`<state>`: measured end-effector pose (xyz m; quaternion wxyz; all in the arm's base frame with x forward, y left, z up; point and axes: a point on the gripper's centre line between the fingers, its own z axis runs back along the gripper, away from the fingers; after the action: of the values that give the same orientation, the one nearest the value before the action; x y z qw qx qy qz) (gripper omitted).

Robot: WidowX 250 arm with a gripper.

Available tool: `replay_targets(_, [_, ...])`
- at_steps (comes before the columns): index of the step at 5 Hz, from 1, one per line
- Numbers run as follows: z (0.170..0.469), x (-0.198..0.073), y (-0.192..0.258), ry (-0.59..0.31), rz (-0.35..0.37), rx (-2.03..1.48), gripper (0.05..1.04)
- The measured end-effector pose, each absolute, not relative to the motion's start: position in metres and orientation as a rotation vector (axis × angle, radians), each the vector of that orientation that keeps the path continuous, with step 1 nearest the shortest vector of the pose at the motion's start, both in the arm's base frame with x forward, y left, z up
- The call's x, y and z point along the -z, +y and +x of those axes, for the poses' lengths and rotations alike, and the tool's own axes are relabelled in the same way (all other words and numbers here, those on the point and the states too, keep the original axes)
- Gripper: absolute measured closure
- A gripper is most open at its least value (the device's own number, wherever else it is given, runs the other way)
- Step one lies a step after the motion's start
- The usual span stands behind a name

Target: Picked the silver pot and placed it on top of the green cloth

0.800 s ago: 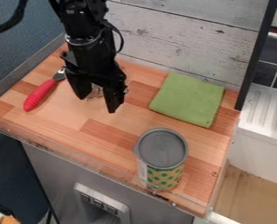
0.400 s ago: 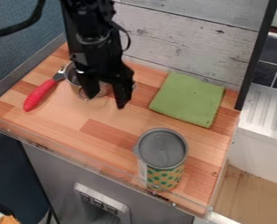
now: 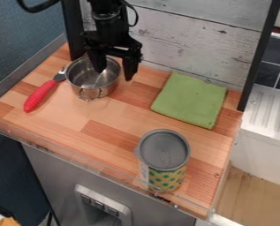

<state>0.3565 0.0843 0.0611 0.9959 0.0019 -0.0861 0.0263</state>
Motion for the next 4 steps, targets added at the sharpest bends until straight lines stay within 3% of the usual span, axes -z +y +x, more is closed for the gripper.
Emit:
replay_targets(2, [0.361, -0.021, 0.096, -0.077, 0.051, -0.04, 0.133])
replay_targets(3, [0.366, -0.01, 0.097, -0.06, 0.042, -0.053, 0.357])
replay_targets(4, [0.367, -0.013, 0.093, -0.066, 0.027, -0.055, 0.666])
